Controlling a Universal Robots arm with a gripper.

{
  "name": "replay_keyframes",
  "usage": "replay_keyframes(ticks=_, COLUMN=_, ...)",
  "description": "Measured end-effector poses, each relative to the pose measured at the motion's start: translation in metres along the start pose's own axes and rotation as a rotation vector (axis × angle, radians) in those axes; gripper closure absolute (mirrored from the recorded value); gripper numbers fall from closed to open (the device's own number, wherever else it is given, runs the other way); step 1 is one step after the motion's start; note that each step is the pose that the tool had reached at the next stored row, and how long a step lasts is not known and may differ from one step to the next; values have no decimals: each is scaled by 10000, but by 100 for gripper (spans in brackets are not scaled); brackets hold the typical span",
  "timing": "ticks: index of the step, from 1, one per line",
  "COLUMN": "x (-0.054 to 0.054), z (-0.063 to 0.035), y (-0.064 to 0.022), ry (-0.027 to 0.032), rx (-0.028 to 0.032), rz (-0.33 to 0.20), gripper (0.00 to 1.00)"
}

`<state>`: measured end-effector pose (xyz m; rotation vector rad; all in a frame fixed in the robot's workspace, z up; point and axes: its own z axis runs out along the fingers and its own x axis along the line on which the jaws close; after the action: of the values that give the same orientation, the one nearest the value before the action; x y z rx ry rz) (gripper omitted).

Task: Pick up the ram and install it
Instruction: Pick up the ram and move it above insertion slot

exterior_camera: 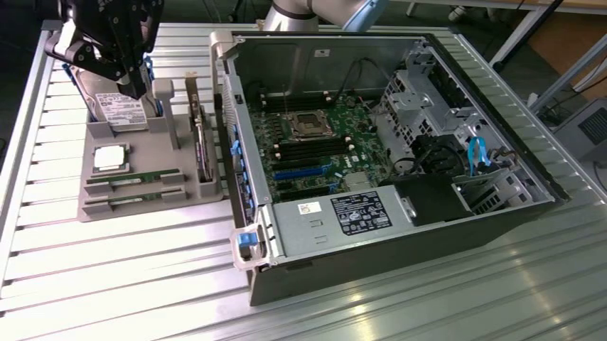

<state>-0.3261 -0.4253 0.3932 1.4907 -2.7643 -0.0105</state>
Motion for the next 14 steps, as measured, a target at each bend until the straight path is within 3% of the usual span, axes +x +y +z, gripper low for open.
replay_keyframes(ticks=14, x=0, z=-1, y=0, ry=62, rx=30, rz=-1420, gripper=90)
